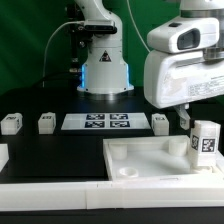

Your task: Assemble one leg

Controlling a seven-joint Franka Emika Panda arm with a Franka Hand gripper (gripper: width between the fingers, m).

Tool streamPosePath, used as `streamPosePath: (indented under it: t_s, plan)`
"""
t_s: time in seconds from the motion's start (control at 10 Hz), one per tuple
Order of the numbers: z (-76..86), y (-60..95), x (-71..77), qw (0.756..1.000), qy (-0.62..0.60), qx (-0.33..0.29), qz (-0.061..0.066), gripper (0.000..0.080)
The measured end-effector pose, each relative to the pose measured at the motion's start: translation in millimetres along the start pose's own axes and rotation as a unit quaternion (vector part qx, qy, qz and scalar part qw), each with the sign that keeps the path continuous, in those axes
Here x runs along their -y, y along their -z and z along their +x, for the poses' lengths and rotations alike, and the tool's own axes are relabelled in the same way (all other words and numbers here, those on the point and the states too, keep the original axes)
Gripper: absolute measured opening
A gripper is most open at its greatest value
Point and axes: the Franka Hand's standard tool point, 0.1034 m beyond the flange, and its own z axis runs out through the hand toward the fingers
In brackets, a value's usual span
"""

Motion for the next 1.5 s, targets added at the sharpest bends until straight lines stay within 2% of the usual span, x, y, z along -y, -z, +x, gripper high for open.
streamPosePath:
  t_s: [0.1, 0.3, 0.6, 1.5]
  plan:
    - [-1.0, -0.7, 1.0, 0.999, 0.001, 0.045, 0.004, 0.0649]
    - [3.5, -2.5, -0.2, 0.999, 0.001, 0.041, 0.004, 0.0649]
    - [1.7, -3.3, -15.3, 0.999, -0.007, 0.042, -0.001, 0.0649]
    - [3.7, -6.0, -18.6, 0.999, -0.013, 0.04, -0.002, 0.0649]
